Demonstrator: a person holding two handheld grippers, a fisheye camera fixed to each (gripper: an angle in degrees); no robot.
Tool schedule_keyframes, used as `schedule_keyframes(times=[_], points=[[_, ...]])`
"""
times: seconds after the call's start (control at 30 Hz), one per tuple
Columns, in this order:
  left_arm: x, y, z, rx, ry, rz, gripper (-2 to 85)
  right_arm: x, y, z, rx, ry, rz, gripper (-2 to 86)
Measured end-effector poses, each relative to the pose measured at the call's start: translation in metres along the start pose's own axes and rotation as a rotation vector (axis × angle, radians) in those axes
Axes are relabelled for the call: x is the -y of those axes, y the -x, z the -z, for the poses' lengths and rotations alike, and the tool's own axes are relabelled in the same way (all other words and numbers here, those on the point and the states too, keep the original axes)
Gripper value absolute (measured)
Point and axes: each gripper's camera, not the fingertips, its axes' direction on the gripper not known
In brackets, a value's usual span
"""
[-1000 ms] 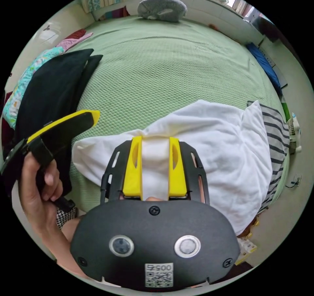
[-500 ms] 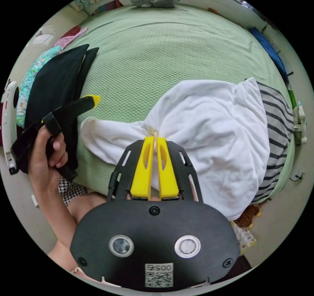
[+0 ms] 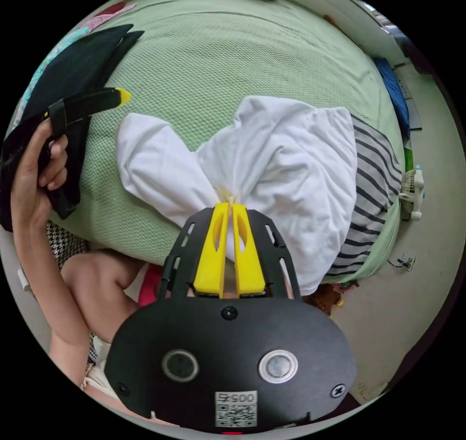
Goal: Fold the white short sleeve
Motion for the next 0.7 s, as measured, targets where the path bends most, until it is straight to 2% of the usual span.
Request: schedule_keyframes(times=[0.23, 0.3, 0.47, 0.6, 0.7], points=[[0.009, -0.02, -0.013, -0.018, 0.009, -0.032, -0.6, -0.009, -0.008, -0.016, -0.034, 0.114, 0.023, -1.4], [0.01, -0.025, -0.016, -0.012, 0.008, -0.045, -0.6, -0.018, -0.011, -0.001, 0.003, 0.054, 0.035, -1.4], [0.016, -0.037, -0.024, -0.005, 0.012, -0.058, -0.6, -0.047, -0.027, 0.058, 0.174, -0.26, -0.02, -1.1], [0.02, -0.047, -0.032, 0.003, 0.024, -0.08, -0.6, -0.042, -0.013, 0.068, 0.139, -0.393, -0.071, 0.7], [0.022, -0.054, -0.04, 0.045, 0.035, -0.091, -0.5, -0.029, 0.014, 0.069, 0.041, -0.436, -0.033, 6.2]])
